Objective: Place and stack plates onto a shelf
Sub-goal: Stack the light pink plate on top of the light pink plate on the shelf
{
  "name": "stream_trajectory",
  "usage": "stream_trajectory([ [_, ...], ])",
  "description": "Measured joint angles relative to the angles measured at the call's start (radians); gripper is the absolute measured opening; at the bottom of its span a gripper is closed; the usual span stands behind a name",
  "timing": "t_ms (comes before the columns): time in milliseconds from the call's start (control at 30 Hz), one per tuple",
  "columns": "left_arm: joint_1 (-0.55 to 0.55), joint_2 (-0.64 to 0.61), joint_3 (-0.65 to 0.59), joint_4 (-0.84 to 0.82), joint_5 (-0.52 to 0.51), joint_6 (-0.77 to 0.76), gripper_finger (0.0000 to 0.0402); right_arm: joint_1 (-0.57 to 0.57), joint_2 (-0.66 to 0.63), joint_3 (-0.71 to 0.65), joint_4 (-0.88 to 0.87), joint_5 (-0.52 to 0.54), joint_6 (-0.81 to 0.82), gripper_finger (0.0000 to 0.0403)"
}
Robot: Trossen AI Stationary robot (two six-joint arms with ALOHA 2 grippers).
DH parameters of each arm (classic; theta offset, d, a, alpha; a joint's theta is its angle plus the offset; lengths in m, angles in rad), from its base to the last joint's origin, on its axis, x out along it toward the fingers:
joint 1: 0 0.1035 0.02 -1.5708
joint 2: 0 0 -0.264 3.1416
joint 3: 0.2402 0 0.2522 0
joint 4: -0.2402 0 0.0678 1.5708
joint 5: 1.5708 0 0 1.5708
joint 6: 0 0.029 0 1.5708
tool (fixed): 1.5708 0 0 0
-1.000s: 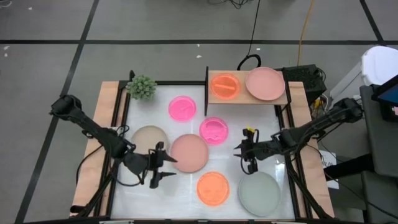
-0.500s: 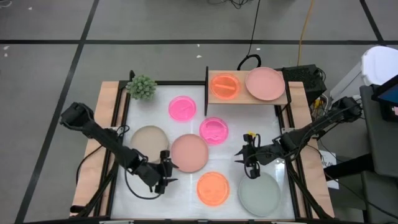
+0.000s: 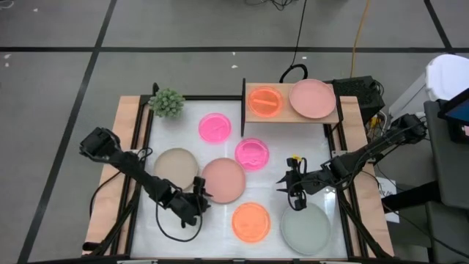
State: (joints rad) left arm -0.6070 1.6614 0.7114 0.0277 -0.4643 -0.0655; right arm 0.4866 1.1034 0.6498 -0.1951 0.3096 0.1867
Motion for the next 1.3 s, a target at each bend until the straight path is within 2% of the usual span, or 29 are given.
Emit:
stream_trajectory([
  [467, 0.039, 0.039, 0.000, 0.066, 0.002, 0.269, 0.0043, 0.000, 0.000, 0.000, 0.004, 0.002, -0.008, 0.0105],
  [567, 0.042, 0.039, 0.000, 0.079, 0.031, 0.296, 0.0014, 0.000, 0.000, 0.000, 0.005, 0.003, -0.008, 0.0105],
  [733, 0.048, 0.039, -0.001, 0.104, 0.042, 0.331, 0.0011, 0.000, 0.003, 0.000, 0.046, 0.002, -0.021, 0.0105],
  [1033, 0.048, 0.039, -0.001, 0.172, 0.049, 0.432, 0.0010, -0.002, 0.082, 0.002, 0.300, -0.031, -0.201, 0.0105],
  [1100, 0.053, 0.024, 0.000, 0.168, 0.063, 0.432, 0.0010, -0.015, 0.109, 0.019, 0.287, -0.030, -0.215, 0.0105],
  [1300, 0.091, -0.042, 0.002, 0.170, 0.201, 0.450, 0.0010, -0.049, 0.214, 0.104, 0.204, -0.052, -0.274, 0.0107],
])
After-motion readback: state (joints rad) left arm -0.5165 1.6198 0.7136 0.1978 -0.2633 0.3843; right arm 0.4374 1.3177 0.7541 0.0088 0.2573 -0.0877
